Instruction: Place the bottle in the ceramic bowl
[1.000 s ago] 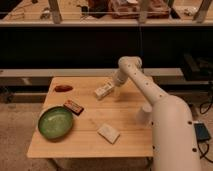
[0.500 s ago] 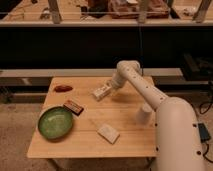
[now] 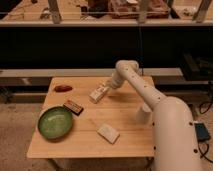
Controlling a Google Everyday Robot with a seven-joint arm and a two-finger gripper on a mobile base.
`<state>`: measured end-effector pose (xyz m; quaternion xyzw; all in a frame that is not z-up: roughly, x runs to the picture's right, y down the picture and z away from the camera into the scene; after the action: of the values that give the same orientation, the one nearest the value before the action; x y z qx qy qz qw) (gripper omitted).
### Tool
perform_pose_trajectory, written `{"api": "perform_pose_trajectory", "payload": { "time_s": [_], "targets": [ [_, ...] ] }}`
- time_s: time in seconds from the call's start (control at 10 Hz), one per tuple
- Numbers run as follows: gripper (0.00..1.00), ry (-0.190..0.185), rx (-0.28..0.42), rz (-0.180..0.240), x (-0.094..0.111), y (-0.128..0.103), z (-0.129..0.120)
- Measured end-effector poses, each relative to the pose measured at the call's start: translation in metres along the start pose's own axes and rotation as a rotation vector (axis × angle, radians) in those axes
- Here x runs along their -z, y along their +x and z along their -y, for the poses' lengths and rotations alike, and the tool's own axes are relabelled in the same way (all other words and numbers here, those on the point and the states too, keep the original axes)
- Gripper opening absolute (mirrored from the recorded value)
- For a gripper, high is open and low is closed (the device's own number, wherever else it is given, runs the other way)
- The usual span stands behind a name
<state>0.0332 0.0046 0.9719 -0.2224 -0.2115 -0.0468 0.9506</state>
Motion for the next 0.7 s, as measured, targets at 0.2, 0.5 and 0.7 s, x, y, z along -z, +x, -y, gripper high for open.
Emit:
{"api": "perform_pose_trajectory", "payload": {
  "time_s": [0.2, 0.5, 0.7],
  "targets": [
    [0.4, 0.015, 0.011, -0.005, 0.006, 0.0, -0.002],
    [0.68, 0.039, 0.068, -0.021, 0.022, -0.006, 0.0],
    [0.8, 0.06, 0.123, -0.026, 0.025, -0.013, 0.002]
  ]
}}
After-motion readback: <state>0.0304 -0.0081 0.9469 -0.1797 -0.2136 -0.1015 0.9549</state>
